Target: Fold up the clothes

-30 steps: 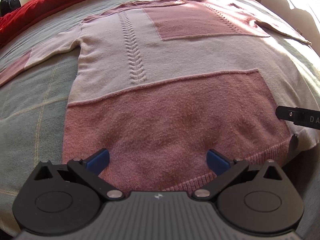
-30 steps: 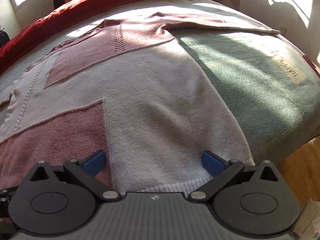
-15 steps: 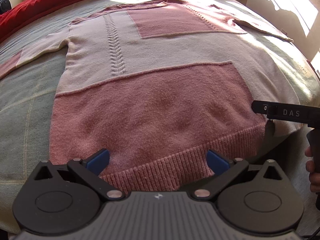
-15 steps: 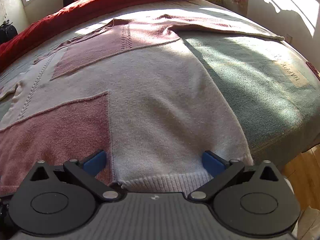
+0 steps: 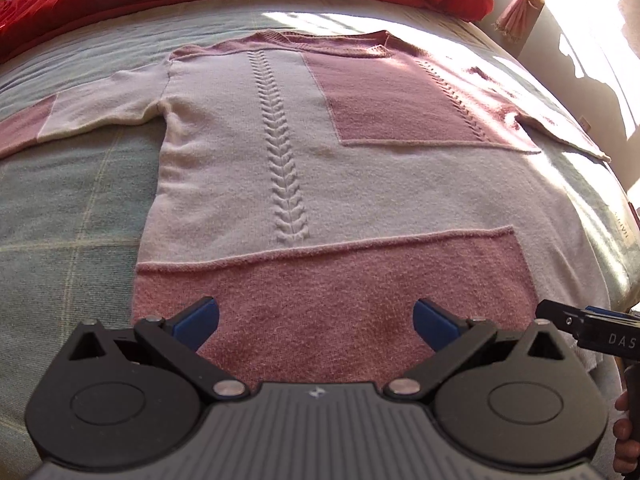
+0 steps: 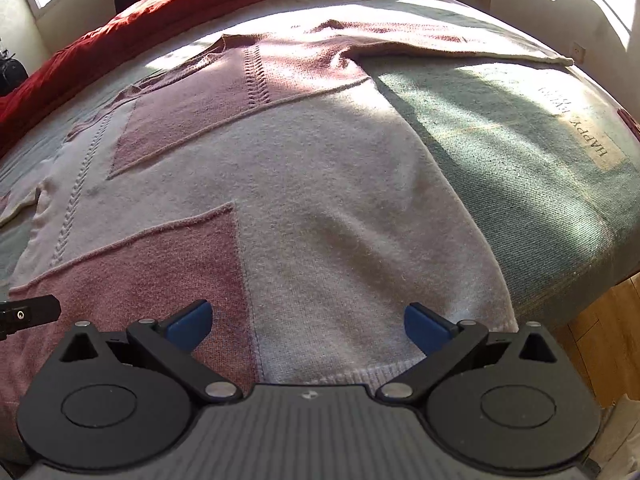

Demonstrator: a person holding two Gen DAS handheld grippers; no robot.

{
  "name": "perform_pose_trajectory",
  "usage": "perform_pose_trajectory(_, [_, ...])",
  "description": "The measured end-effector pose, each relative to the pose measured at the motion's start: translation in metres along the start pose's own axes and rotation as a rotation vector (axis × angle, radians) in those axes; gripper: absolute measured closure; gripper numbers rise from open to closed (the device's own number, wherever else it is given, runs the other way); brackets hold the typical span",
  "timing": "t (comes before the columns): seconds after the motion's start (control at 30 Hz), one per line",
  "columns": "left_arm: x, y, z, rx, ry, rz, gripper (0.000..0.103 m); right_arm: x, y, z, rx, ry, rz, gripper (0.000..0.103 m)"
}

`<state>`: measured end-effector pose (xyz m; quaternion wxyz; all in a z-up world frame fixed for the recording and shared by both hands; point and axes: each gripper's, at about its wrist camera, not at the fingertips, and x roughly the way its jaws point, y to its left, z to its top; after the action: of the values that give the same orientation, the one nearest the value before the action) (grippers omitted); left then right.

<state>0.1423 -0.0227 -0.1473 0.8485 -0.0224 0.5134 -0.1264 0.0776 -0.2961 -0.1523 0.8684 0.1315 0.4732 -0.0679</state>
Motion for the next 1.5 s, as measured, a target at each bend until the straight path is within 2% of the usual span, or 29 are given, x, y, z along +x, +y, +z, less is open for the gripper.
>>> perform_pose_trajectory(0.17, [0.001,0.002,-0.005,0.038,-0.007,-0.007,0.001,-0.003,0.014,0.013,-0.059,-0.028,-0.014,0.000])
perform_pose_trajectory(0.27, [-0.013,0.008,0.010,0.032,-0.069,-0.018,0.001,-0.008,0.023,0.019,-0.098,-0.068,-0.026,0.000])
perform_pose_trajectory(0.37, [-0.014,0.015,0.032,0.022,-0.095,-0.044,0.001,-0.007,0.033,0.026,-0.132,-0.087,-0.020,0.000])
perform_pose_trajectory(0.47, [0.001,0.017,0.044,0.015,-0.066,-0.050,0.001,-0.003,0.041,0.030,-0.158,-0.087,-0.009,0.000])
perform_pose_trajectory(0.6, [0.025,0.021,0.036,-0.022,-0.010,-0.058,0.001,0.007,0.047,0.031,-0.183,-0.065,-0.006,0.000])
perform_pose_trajectory(0.73, [0.014,0.024,0.038,-0.009,-0.023,-0.091,0.001,0.011,0.050,0.033,-0.190,-0.055,0.005,0.000])
perform_pose_trajectory(0.87, [-0.010,0.053,0.061,-0.056,-0.059,-0.132,0.001,0.010,0.058,0.040,-0.201,-0.057,0.042,0.000])
perform_pose_trajectory(1.13, [-0.058,0.184,0.107,-0.255,-0.152,-0.076,0.003,0.011,0.089,0.048,-0.229,-0.060,0.113,0.000])
perform_pose_trajectory(1.2, [-0.065,0.223,0.112,-0.319,-0.177,-0.051,0.008,0.013,0.096,0.048,-0.236,-0.053,0.139,0.000])
perform_pose_trajectory(1.3, [-0.070,0.278,0.109,-0.440,-0.204,-0.007,0.028,0.016,0.107,0.048,-0.259,-0.056,0.154,0.000])
perform_pose_trajectory(1.33, [-0.071,0.296,0.106,-0.496,-0.214,-0.001,0.033,0.017,0.110,0.049,-0.264,-0.061,0.156,0.000])
perform_pose_trajectory(1.4, [-0.071,0.335,0.097,-0.633,-0.247,0.003,0.034,0.019,0.115,0.051,-0.275,-0.071,0.159,0.000])
perform_pose_trajectory(1.43, [-0.071,0.353,0.092,-0.704,-0.268,-0.003,0.039,0.019,0.118,0.052,-0.280,-0.076,0.160,0.000])
perform_pose_trajectory(1.5, [-0.066,0.386,0.081,-0.855,-0.317,-0.055,0.049,0.022,0.122,0.056,-0.281,-0.084,0.165,0.000])
